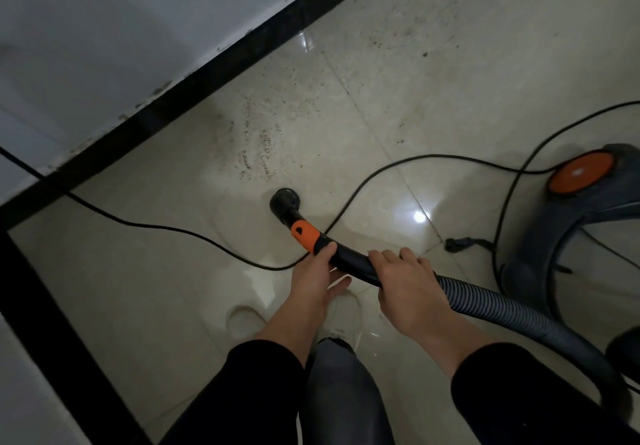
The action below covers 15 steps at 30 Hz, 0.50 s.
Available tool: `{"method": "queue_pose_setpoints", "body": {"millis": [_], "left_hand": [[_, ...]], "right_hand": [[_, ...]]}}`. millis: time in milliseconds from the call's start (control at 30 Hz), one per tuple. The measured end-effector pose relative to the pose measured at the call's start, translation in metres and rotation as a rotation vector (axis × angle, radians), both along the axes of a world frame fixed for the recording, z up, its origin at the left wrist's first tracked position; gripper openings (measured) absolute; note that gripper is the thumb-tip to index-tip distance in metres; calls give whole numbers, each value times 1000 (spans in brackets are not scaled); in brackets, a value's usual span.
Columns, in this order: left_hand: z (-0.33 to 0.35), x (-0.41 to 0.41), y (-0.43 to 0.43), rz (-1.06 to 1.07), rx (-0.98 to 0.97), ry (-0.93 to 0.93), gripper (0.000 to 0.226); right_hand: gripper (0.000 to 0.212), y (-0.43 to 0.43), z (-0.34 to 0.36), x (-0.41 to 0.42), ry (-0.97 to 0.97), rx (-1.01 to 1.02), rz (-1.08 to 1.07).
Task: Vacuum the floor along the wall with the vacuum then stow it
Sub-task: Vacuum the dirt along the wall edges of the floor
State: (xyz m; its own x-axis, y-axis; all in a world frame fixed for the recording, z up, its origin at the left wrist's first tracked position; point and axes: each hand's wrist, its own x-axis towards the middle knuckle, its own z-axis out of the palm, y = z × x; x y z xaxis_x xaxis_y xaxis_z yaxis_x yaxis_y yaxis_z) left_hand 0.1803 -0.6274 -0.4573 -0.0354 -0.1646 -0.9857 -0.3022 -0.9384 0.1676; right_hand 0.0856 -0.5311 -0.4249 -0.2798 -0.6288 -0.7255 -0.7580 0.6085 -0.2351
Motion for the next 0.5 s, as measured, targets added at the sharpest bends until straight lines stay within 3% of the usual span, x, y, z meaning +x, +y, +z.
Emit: {"method": "queue_pose_setpoints", "body": {"millis": [200,500], "left_hand": [[1,-18,16,-79,13,-19,24],[0,-42,40,-138,26,-18,30]], "right_hand": [[43,22,4,-10,0,45,-44],[42,46,5,-28,13,92,-96]]}}
